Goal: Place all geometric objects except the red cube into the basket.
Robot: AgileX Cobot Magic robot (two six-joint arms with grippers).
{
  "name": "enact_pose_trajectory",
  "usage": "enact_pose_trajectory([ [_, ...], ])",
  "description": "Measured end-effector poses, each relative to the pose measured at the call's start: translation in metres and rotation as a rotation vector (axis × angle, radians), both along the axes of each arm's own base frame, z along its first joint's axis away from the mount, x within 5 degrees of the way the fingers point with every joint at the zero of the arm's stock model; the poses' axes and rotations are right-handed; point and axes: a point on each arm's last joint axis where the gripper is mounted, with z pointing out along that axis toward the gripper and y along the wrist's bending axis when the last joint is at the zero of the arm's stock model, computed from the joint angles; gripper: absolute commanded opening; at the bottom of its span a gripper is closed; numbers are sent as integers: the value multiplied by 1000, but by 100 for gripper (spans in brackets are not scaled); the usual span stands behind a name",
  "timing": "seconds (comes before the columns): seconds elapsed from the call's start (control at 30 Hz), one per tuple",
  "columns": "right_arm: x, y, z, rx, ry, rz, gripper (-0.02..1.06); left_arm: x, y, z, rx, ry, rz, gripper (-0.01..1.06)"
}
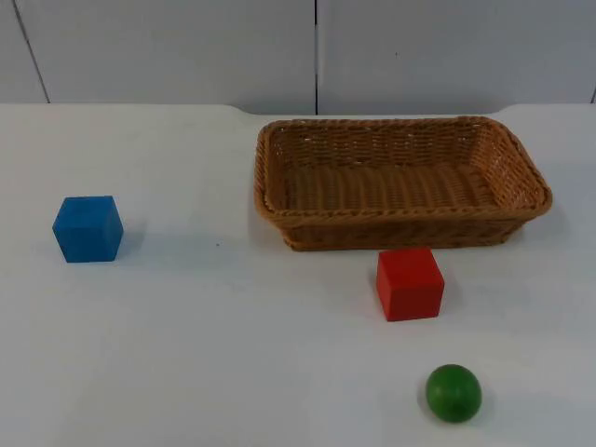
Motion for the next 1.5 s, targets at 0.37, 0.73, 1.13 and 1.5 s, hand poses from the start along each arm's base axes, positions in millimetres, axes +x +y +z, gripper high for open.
enact_pose_trajectory([
  [0.37,51,1,44,-4,13,-1,96,39,-4,33,-75,48,-32,105],
  [0.73,144,3,27,-11,292,-4,96,114,-2,18,-144,312,-22,105],
  [1.13,179,4,-4,-17,494,-4,96,145,0,-3,-146,463,-17,105],
  [1.5,181,4,-4,-18,485,-3,96,159,0,-7,-113,526,-51,105],
])
